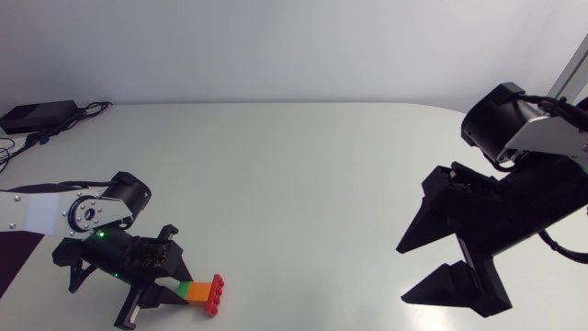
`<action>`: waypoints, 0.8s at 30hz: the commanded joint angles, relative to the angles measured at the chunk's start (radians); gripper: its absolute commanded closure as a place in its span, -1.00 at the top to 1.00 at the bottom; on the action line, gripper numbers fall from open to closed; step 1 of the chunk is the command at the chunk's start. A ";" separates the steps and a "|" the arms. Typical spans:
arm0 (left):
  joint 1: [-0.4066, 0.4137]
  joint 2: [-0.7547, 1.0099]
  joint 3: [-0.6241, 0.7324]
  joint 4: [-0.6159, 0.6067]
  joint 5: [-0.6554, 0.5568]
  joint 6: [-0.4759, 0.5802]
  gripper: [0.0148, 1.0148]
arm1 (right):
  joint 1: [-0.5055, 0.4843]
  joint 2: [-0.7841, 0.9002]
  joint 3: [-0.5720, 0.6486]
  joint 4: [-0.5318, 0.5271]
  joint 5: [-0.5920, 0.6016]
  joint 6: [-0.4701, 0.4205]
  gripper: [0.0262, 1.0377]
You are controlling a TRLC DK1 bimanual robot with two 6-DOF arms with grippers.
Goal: Disassemble duplo
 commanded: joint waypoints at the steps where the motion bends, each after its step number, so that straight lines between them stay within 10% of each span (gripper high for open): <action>1: 0.000 0.005 0.071 -0.001 0.012 -0.069 -0.62 | -0.018 -0.010 -0.016 0.014 -0.007 0.016 0.92; 10: -0.162 -0.016 0.188 0.128 0.040 -0.433 -0.60 | -0.071 -0.009 -0.065 0.162 -0.019 0.114 0.92; 16: -0.377 -0.042 0.159 0.283 -0.161 -0.737 -0.58 | -0.061 0.013 -0.093 0.354 0.024 0.309 0.92; 24: -0.455 0.008 0.212 0.305 -0.243 -0.962 -0.57 | 0.032 0.117 -0.073 0.507 0.171 0.537 0.92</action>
